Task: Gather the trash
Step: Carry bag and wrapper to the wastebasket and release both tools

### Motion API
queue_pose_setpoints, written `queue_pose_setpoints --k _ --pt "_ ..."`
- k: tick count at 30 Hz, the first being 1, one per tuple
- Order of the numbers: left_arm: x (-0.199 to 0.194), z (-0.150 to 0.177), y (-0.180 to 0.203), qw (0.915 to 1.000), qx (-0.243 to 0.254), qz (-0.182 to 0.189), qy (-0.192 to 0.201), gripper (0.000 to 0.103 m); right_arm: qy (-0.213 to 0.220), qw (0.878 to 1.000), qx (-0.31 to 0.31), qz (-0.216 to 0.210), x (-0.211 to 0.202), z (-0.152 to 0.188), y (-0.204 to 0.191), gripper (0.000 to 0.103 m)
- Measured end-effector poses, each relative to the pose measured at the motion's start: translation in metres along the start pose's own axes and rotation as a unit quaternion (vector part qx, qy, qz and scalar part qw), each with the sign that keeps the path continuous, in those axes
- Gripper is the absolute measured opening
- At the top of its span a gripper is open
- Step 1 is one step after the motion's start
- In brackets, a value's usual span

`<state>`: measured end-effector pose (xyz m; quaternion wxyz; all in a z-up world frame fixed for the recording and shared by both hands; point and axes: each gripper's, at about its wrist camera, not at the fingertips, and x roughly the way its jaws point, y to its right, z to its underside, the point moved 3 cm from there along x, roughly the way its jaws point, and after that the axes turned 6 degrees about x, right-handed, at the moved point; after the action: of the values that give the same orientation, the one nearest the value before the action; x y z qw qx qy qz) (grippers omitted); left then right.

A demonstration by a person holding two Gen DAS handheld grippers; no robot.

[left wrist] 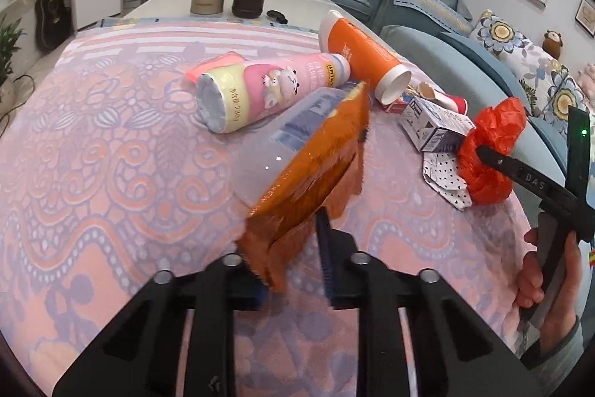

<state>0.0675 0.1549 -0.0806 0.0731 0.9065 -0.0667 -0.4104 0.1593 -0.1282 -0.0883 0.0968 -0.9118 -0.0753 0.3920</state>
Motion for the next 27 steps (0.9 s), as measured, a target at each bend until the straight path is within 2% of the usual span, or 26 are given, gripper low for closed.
queue_pose_setpoints --k 1,3,5,7,13,18,22,27 --pt "-0.003 0.0 0.001 1.0 0.001 0.005 0.004 0.012 0.002 1.0 -0.006 -0.003 -0.001 0.001 -0.002 0.05" --pt "-0.007 0.005 0.004 0.9998 0.004 0.011 0.014 0.0 0.008 1.0 -0.017 -0.001 -0.004 0.003 -0.006 0.041" --pt "-0.015 0.006 0.008 0.9993 0.005 0.021 0.03 0.0 0.018 0.999 -0.028 0.006 -0.009 0.005 -0.011 0.033" --pt "-0.023 0.006 0.013 0.9987 0.008 0.028 0.043 0.0 0.031 0.999 -0.031 0.009 -0.016 0.006 -0.013 0.031" --pt "-0.054 -0.002 0.041 0.9934 0.022 0.073 0.085 0.0 0.06 0.998 -0.011 0.002 -0.055 0.008 0.002 0.03" --pt "-0.069 -0.017 0.085 0.9857 0.048 0.114 0.114 0.0 0.084 0.996 0.005 -0.002 -0.096 0.004 0.021 0.03" --pt "-0.076 -0.033 0.135 0.9748 0.074 0.158 0.139 0.0 0.107 0.994 0.021 0.017 -0.132 0.0 0.048 0.03" --pt "-0.073 -0.048 0.204 0.9607 0.125 0.202 0.143 0.0 0.132 0.987 0.053 0.068 -0.168 -0.001 0.099 0.03"
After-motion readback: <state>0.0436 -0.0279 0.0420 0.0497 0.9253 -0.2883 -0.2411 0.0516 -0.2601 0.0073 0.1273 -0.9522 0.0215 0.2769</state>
